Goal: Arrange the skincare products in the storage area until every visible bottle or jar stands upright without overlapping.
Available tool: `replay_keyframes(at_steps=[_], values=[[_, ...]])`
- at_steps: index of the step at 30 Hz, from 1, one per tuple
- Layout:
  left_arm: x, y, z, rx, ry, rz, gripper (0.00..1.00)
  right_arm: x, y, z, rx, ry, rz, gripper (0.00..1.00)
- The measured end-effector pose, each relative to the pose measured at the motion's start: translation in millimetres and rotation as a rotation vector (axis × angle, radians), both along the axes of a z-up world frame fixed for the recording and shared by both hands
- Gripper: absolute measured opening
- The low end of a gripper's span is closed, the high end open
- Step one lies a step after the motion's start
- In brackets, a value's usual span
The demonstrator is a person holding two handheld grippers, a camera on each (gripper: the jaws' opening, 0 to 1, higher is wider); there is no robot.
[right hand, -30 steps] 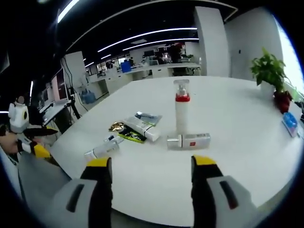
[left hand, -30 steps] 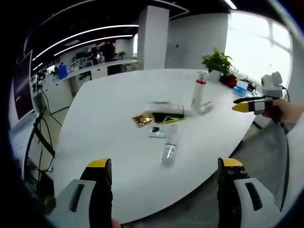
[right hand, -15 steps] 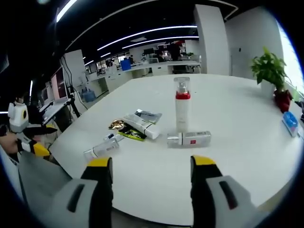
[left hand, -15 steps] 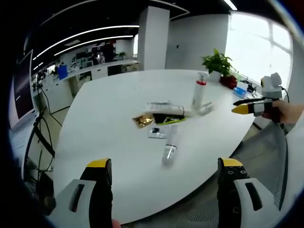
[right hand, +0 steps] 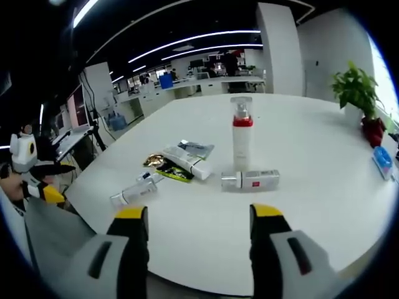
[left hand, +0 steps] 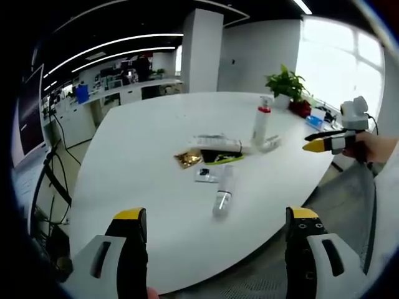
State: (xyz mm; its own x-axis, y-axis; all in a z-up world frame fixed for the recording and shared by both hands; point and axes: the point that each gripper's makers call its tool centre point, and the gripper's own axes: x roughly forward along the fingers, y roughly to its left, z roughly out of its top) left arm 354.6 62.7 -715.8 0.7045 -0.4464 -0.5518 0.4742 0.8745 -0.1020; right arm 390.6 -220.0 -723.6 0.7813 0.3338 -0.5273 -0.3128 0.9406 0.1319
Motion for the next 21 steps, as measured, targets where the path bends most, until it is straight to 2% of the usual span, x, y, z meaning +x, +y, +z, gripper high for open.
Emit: replay_keyframes(at_steps=[16, 21], values=[[0.3, 1, 1.3, -0.01, 0.0, 0.004, 0.9, 16, 6, -1.5, -0.018, 0.013, 0.037, 0.67], [-0.3, -1, 1.0, -0.01, 0.003, -0.007, 0.9, 24, 9, 1.8, -0.055, 0.008, 0.092, 0.67]])
